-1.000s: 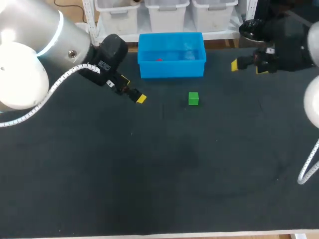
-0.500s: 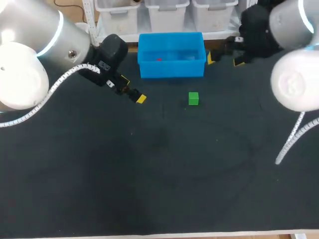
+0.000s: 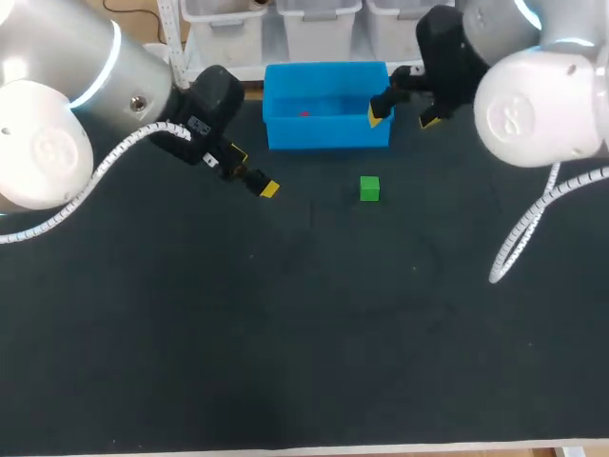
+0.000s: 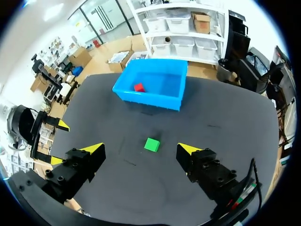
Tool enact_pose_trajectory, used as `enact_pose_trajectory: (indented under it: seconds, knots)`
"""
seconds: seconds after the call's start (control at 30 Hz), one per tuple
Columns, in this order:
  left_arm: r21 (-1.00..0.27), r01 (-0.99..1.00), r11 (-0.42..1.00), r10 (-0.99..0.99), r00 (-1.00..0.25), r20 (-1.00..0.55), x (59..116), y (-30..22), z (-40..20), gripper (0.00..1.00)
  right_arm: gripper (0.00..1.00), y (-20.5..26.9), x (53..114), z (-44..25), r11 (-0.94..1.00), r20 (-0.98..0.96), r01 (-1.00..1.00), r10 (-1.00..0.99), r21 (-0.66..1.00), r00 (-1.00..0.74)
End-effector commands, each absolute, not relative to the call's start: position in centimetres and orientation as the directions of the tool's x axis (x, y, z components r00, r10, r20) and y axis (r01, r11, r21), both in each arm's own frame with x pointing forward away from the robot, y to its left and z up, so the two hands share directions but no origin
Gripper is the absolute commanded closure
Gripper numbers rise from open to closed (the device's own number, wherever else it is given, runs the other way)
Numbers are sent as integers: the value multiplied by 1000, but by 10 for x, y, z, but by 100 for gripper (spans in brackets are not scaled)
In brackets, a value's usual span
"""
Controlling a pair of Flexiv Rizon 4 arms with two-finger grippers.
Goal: Use the left arm to pick the red cube and place it into the blue plastic box first, then use the right arm to grasp the green cube and put it into the same blue plastic box after the first action is fully finished.
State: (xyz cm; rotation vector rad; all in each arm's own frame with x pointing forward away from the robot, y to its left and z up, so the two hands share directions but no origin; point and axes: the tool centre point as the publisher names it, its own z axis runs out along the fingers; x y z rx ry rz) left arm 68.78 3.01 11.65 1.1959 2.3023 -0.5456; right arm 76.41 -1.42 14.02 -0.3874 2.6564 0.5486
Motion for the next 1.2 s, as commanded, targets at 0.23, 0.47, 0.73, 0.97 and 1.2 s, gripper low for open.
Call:
enact_pose_trajectory:
  seconds: [0.23,0.47,0.73,0.97,1.2]
  knots:
    - [-126,837,533,639,-495,-588,688,31,116,0,0,0,772,121,903,-301,-314,-224,294,-927]
    - [-126,837,533,639,-495,-588,688,31,116,0,0,0,766,103,920,-238,-290,-229,265,-944]
    - [-126,837,533,639,-495,-588,688,31,116,0,0,5,763,92,936,-183,-281,-244,211,-952]
    - [-126,837,533,639,-495,-588,688,31,116,0,0,10,766,91,941,-167,-296,-269,166,-948]
    - [-126,837,533,639,-495,-588,688,31,116,0,0,19,766,91,950,-134,-288,-272,119,-953]
